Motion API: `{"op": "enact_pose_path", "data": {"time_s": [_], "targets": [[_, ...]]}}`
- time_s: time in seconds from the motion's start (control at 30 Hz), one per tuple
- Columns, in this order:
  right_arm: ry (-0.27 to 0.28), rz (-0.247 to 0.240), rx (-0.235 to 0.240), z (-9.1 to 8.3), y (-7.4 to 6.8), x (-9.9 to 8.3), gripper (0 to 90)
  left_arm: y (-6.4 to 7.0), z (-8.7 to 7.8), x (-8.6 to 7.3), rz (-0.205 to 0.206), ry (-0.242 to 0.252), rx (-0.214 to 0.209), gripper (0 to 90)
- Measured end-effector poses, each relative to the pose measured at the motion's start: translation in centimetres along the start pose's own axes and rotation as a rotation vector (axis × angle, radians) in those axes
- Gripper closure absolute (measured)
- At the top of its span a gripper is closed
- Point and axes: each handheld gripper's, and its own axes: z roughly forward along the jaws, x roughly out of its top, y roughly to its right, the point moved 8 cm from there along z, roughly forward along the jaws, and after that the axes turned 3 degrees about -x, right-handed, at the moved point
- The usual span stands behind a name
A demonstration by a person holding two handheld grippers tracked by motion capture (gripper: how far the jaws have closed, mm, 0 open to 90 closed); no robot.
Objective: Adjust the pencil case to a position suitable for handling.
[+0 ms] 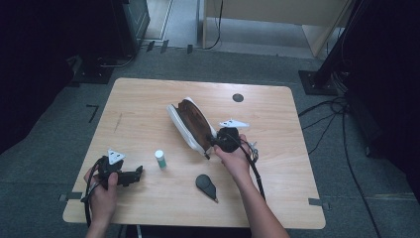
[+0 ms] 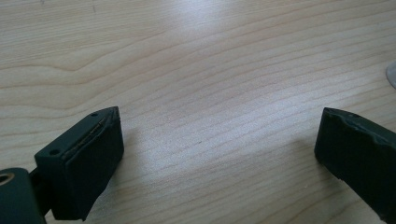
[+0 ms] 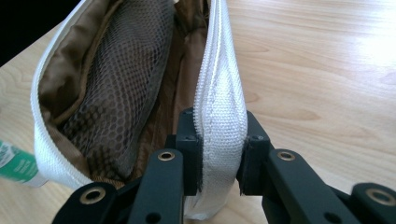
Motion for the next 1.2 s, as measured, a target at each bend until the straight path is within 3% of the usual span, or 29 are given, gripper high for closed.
{"op": "enact_pose_path", "data": {"time_s": [0.2, 0.33, 0.43, 0.6, 0.63, 0.8, 0.87, 1.03, 1.2], "targets": [[0.005, -0.001, 0.012, -0.4, -1.0, -0.5, 73.9, 0.0, 0.0, 0.0, 0.0, 0.0, 0.0, 1.5], [-0.009, 0.038, 0.044, -0.7, -1.4, -0.5, 58.5, 0.0, 0.0, 0.0, 0.0, 0.0, 0.0, 1.6], [0.019, 0.022, 0.026, -1.8, -1.1, 0.1, 52.1, 0.0, 0.0, 0.0, 0.0, 0.0, 0.0, 1.5], [0.068, 0.029, -0.013, -3.8, 0.1, 0.8, 47.1, 0.0, 0.0, 0.0, 0.0, 0.0, 0.0, 1.5], [0.084, 0.038, -0.028, -4.9, 0.8, 0.8, 47.0, 0.0, 0.0, 0.0, 0.0, 0.0, 0.0, 1.5], [0.102, 0.056, -0.056, -6.2, 2.1, 0.3, 47.5, 0.0, 0.0, 0.0, 0.0, 0.0, 0.0, 1.5], [0.104, 0.059, -0.095, -6.8, 3.1, -0.5, 47.7, 0.0, 0.0, 0.0, 0.0, 0.0, 0.0, 1.5], [0.101, 0.075, -0.124, -7.3, 4.1, -1.6, 47.8, 0.0, 0.0, 0.0, 0.0, 0.0, 0.0, 1.5], [0.104, 0.127, -0.178, -8.2, 6.5, -3.1, 47.9, 0.0, 0.0, 0.0, 0.0, 0.0, 0.0, 1.5]]}}
